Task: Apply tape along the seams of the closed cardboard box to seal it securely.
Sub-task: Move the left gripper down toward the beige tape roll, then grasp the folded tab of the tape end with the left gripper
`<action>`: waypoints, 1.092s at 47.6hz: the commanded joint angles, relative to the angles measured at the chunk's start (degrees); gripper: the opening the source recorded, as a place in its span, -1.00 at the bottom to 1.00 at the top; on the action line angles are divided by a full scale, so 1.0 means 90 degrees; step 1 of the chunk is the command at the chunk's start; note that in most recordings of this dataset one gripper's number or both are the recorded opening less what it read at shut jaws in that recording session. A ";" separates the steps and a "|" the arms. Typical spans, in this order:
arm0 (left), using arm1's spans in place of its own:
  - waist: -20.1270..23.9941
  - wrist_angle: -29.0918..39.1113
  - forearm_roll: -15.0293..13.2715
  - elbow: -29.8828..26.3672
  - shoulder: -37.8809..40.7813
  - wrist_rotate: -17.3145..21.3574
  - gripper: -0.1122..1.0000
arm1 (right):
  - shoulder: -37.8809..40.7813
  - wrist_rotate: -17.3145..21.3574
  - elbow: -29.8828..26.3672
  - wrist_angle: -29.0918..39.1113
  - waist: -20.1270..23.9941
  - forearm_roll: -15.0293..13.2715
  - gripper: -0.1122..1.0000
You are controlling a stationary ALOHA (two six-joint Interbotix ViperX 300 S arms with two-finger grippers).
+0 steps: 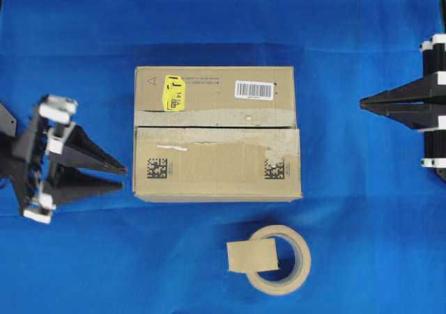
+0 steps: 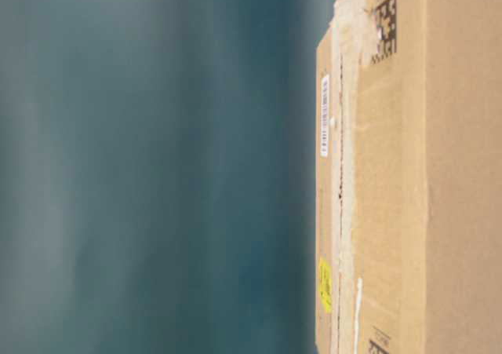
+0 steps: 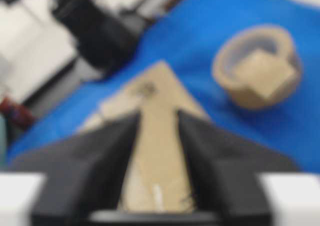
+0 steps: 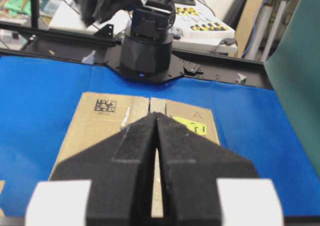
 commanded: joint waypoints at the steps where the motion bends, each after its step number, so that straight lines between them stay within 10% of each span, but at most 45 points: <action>1: -0.0254 -0.0020 0.0000 -0.0254 0.0439 0.0557 0.05 | 0.0049 0.0010 -0.0176 -0.0088 0.0000 0.0029 -0.80; 4: -0.0439 -0.0029 0.0000 -0.0371 0.0811 0.1045 0.33 | 0.0068 0.0010 -0.0166 -0.0107 0.0000 0.0029 -0.80; 17: -0.0889 -0.0029 -0.0098 -0.1162 0.2500 0.3105 0.25 | 0.0078 0.0010 -0.0146 -0.0127 0.0000 0.0029 -0.80; 52: -0.0391 -0.0010 -0.0068 -0.3281 0.5410 0.3789 0.25 | 0.0107 -0.0010 -0.0127 -0.0127 0.0010 -0.0020 -0.80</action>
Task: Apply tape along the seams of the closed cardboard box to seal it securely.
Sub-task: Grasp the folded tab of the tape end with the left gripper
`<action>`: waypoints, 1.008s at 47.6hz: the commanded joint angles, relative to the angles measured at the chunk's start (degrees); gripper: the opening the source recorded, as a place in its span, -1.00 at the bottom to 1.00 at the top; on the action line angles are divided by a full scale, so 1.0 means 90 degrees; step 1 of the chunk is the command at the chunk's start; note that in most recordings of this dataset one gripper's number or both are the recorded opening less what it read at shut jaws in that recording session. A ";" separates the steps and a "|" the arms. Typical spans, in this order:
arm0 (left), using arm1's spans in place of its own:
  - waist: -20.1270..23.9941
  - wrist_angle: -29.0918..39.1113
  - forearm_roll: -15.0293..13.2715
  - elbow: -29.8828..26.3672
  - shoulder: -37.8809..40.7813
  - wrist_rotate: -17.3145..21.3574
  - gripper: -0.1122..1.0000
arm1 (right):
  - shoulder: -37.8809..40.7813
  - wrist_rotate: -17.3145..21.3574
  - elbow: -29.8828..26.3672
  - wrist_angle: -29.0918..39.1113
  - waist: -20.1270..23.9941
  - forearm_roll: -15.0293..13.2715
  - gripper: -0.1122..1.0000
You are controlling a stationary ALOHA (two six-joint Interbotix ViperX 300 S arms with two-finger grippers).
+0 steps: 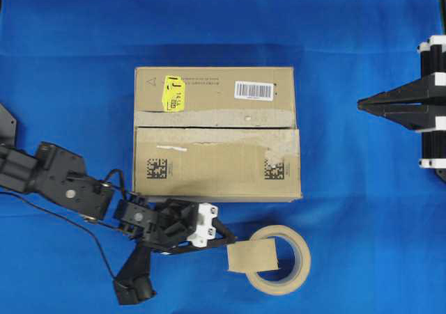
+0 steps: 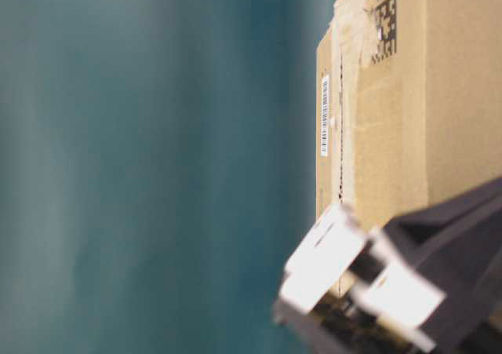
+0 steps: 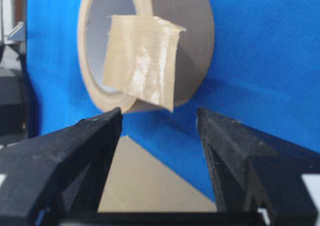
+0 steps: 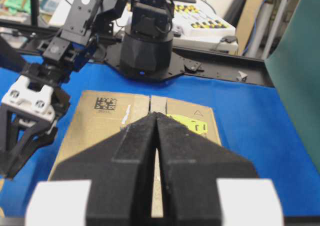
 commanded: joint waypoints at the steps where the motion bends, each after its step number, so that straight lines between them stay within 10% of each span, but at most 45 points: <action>1: 0.0000 -0.0029 0.0010 -0.0273 0.0049 0.0059 0.25 | 0.0039 -0.0010 -0.0127 -0.0078 0.0000 -0.0029 -0.80; 14: -0.0117 -0.0029 0.0010 -0.0303 0.0107 0.0342 0.09 | 0.0049 -0.0039 -0.0098 -0.0078 0.0000 -0.0039 -0.80; 28: -0.0117 0.0176 0.0010 -0.0283 0.0098 0.0391 -0.78 | 0.0166 -0.0059 -0.0078 -0.0078 0.0000 -0.0029 -0.80; 48: -0.0264 0.0195 0.0000 -0.0332 -0.0312 0.0361 -0.79 | 0.0166 -0.0059 -0.0078 -0.0078 0.0010 -0.0039 -0.80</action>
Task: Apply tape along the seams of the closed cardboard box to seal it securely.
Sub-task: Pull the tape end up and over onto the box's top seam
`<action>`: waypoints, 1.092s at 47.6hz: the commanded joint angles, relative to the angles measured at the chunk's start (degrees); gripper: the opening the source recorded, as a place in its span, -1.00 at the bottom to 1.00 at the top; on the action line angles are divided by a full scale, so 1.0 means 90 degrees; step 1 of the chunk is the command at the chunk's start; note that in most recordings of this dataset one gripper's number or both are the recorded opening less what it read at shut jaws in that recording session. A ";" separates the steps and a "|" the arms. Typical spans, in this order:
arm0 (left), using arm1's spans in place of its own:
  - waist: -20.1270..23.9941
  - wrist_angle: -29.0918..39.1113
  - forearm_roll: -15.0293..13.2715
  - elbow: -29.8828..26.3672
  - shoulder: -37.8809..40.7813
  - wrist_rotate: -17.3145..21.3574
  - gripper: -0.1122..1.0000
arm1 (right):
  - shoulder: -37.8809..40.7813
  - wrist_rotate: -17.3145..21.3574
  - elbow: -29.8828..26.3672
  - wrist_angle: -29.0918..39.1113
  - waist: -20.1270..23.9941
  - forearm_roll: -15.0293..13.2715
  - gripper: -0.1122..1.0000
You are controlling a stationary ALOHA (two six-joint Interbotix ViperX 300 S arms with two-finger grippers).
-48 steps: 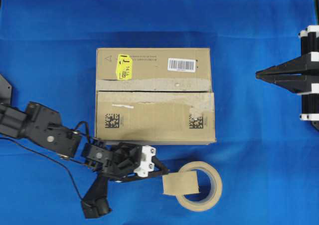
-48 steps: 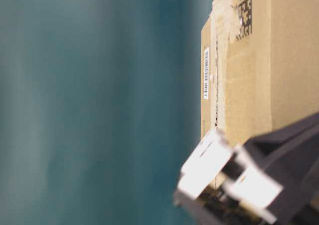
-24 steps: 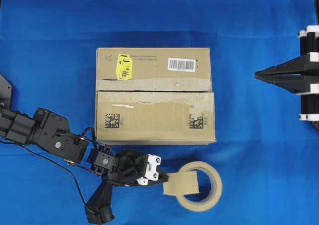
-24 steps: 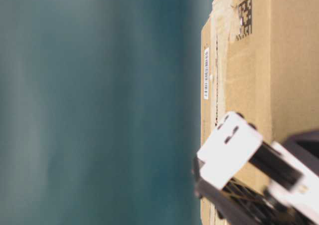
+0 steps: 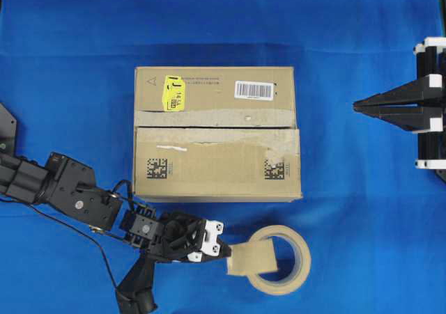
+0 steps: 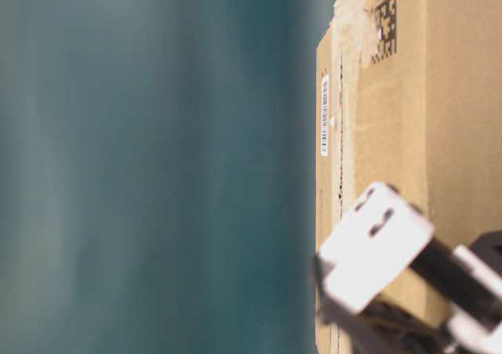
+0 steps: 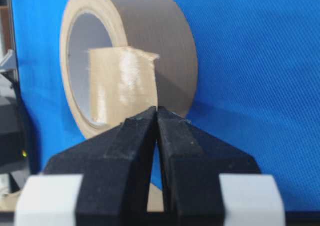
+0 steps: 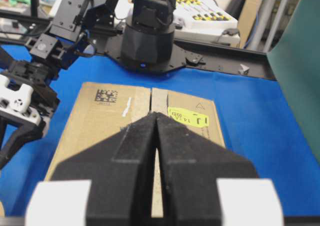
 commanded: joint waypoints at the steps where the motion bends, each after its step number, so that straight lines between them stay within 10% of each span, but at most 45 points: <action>1: -0.0059 -0.0029 0.0000 -0.0137 -0.0459 -0.0020 -0.79 | 0.0020 0.0000 -0.0088 -0.0078 -0.0010 -0.0010 -0.80; 32: 0.0332 -0.0146 0.0010 -0.0176 -0.1816 0.0283 -0.79 | 0.0029 -0.0029 -0.0098 -0.0293 0.0020 -0.0010 -0.80; 52: 0.1641 -0.0127 0.0010 0.0615 -0.2861 0.0352 -0.79 | 0.0127 -0.0010 -0.0078 -0.0322 0.0020 -0.0010 -0.80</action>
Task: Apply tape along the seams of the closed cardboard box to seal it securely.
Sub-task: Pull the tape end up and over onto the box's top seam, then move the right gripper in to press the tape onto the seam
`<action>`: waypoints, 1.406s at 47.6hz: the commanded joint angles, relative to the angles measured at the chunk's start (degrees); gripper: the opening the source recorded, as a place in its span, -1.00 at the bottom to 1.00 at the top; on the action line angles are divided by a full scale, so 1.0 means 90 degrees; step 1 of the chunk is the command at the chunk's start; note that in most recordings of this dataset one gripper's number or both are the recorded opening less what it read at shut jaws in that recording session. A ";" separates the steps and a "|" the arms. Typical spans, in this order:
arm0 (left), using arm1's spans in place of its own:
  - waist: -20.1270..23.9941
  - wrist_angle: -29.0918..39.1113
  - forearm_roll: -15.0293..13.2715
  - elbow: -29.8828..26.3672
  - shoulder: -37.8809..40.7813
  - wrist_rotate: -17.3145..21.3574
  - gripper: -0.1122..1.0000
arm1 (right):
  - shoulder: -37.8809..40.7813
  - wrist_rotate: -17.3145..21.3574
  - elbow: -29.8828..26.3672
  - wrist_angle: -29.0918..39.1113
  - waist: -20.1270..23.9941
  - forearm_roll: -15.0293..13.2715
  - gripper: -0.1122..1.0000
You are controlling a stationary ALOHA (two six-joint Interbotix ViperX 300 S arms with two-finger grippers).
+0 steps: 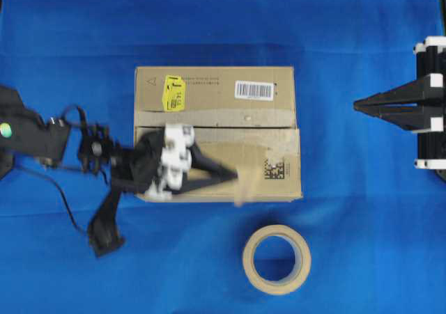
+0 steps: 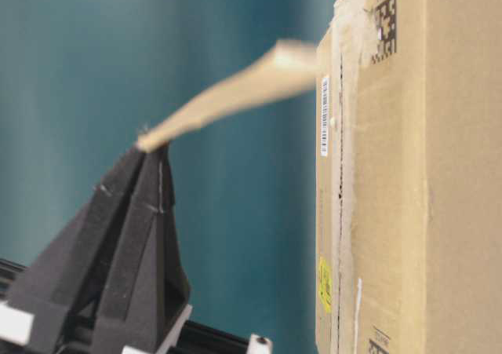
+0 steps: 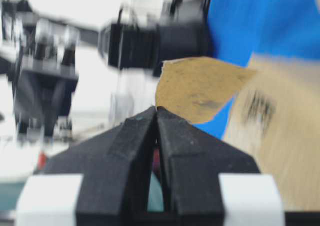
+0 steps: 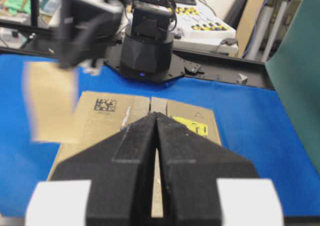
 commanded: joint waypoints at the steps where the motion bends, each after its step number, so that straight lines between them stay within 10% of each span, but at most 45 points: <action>1: 0.0332 -0.0020 0.0010 0.0078 -0.0254 0.0000 -0.79 | 0.0068 0.0010 -0.0078 -0.0107 0.0010 -0.0020 -0.80; 67: 0.1270 0.2109 0.0039 0.0537 -0.0244 0.0264 -0.79 | 0.1904 0.0068 -0.0615 -0.1025 -0.0029 0.0010 -0.80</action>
